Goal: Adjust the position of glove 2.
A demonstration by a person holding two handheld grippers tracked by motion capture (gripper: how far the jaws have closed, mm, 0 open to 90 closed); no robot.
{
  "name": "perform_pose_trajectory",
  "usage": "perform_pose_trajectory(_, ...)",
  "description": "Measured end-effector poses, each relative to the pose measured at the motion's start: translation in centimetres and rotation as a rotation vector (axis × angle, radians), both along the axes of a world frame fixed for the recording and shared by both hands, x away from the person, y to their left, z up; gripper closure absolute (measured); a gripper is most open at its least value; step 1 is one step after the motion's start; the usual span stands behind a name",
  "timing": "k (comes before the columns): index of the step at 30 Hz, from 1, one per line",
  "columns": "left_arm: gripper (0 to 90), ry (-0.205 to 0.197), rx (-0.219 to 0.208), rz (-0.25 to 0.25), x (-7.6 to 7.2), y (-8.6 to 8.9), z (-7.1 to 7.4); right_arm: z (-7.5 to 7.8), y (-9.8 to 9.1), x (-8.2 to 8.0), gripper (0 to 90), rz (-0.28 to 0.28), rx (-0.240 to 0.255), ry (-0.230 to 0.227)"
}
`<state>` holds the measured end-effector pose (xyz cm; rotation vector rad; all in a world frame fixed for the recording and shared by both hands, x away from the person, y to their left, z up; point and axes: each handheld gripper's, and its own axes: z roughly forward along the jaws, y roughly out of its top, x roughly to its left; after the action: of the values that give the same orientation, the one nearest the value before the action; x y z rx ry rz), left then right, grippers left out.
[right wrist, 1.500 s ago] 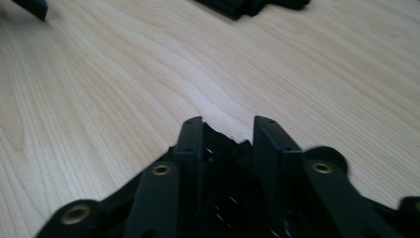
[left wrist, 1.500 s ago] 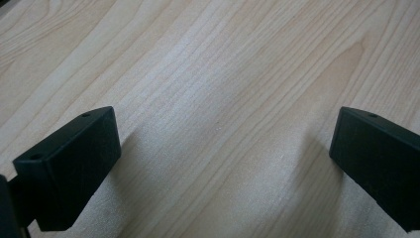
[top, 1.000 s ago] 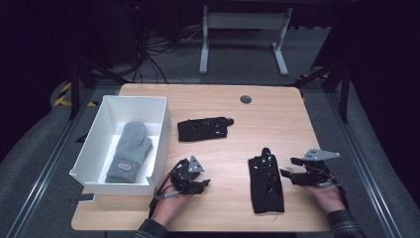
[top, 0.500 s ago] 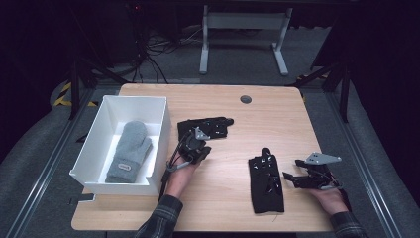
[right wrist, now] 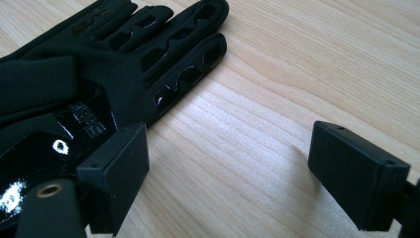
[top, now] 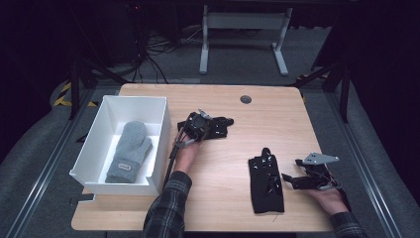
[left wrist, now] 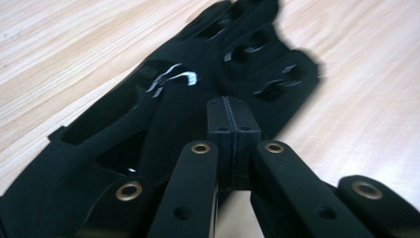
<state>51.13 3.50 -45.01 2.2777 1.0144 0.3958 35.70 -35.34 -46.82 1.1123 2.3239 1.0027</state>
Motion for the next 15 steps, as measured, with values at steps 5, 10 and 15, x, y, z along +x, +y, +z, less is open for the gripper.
perform_pose_trajectory(5, 90.0, 0.031, -0.031, -0.016, -0.8, 0.0, -0.4, 0.0, 0.0, 0.0, 16.6, 0.0, 0.0, 0.0)
perform_pose_trajectory(10, 90.0, 0.066, -0.061, -0.053, -2.8, -0.2, -0.4, 0.0, 0.0, 0.0, 16.5, 0.0, 0.0, 0.0)
perform_pose_trajectory(15, 90.0, 0.099, -0.072, -0.117, -5.1, -0.7, -0.3, 0.0, 0.0, 0.0, 16.6, -0.001, 0.0, 0.0)
